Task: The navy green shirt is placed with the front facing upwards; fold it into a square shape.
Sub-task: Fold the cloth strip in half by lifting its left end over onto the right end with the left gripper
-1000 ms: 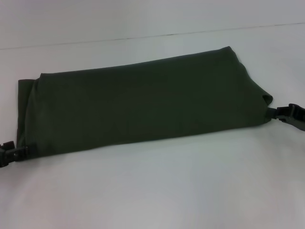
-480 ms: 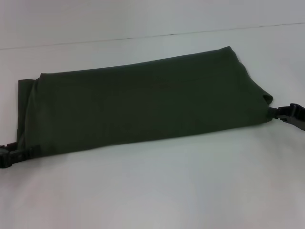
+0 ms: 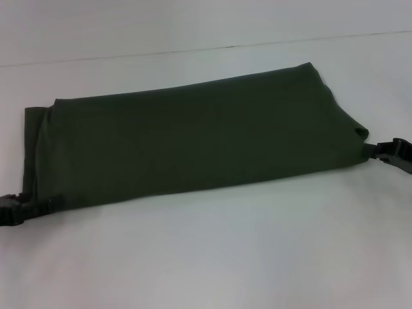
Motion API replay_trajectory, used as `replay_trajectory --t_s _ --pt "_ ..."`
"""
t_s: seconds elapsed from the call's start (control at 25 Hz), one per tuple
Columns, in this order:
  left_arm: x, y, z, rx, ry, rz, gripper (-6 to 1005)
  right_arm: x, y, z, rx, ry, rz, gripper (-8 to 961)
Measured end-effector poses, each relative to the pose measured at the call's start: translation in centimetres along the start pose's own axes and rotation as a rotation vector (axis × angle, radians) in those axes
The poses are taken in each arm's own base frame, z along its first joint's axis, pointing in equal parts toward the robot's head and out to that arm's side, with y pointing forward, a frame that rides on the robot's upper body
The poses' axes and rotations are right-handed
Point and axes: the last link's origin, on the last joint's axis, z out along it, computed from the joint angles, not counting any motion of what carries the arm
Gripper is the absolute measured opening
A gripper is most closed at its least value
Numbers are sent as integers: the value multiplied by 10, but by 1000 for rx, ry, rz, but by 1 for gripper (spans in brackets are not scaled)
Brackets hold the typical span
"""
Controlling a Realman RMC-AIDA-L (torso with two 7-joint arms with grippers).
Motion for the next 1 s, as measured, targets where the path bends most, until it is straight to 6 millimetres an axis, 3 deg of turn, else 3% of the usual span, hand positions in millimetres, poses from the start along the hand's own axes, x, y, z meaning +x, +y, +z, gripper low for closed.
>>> replay_trajectory --t_s 0.56,1.0 --pt "8 6 1 -36 11 13 949 0 0 0 1 -2 1 6" --pt "3 -7 -6 49 17 2 949 1 -1 1 7 -6 5 7"
